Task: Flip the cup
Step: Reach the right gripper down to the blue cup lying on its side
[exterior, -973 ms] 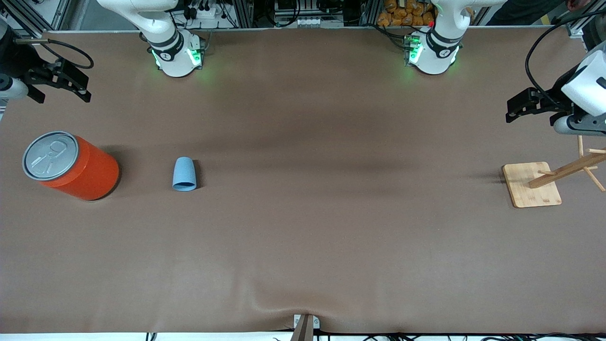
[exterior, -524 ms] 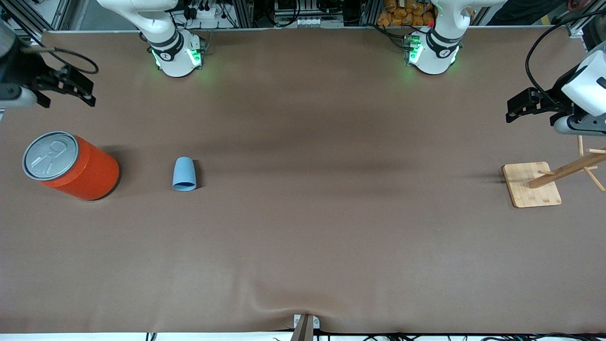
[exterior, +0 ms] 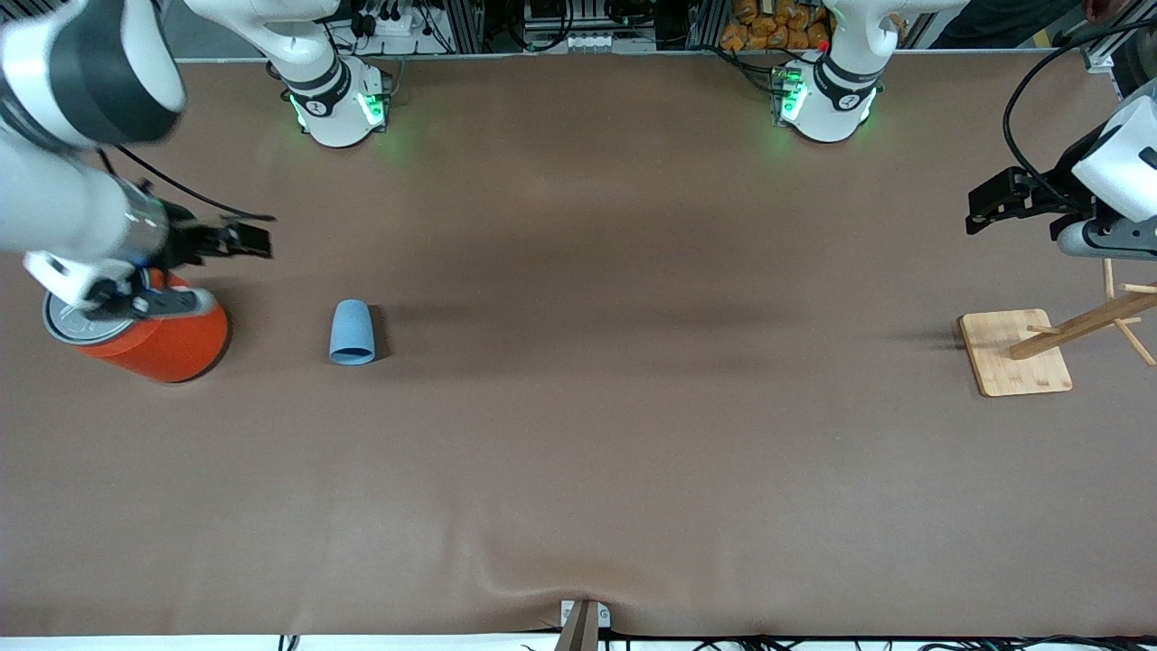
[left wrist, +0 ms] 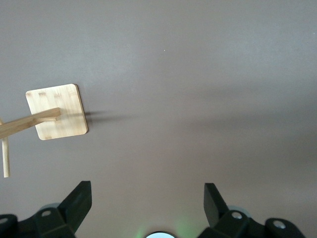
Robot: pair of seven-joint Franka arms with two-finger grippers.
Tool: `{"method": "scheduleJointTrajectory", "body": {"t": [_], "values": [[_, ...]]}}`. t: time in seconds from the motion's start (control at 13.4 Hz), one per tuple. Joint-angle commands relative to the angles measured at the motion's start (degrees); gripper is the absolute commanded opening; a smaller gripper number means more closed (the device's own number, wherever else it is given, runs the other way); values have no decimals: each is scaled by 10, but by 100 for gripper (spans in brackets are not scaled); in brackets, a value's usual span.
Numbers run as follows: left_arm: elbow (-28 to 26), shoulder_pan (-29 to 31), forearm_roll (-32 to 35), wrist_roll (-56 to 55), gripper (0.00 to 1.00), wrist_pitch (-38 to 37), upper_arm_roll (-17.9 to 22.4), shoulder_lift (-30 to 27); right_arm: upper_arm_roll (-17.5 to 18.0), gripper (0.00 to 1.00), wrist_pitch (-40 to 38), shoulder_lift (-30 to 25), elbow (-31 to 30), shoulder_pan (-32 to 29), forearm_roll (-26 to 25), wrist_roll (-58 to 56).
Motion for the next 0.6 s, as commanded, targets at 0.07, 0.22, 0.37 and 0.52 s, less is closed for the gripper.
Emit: {"method": "scheduleJointTrajectory", "body": {"t": [0.07, 0.22, 0.37, 0.52], "values": [[4, 1, 9, 8, 100, -8, -2, -2, 0, 100, 156, -9, -166, 10, 14, -56], [4, 1, 9, 8, 100, -8, -2, -2, 0, 100, 242, -7, -223, 32, 9, -62], [4, 1, 9, 8, 100, -8, -2, -2, 0, 100, 324, 16, -263, 38, -7, -109], [5, 1, 9, 8, 100, -8, -2, -2, -2, 100, 392, 43, -289, 30, -12, -160]]}}
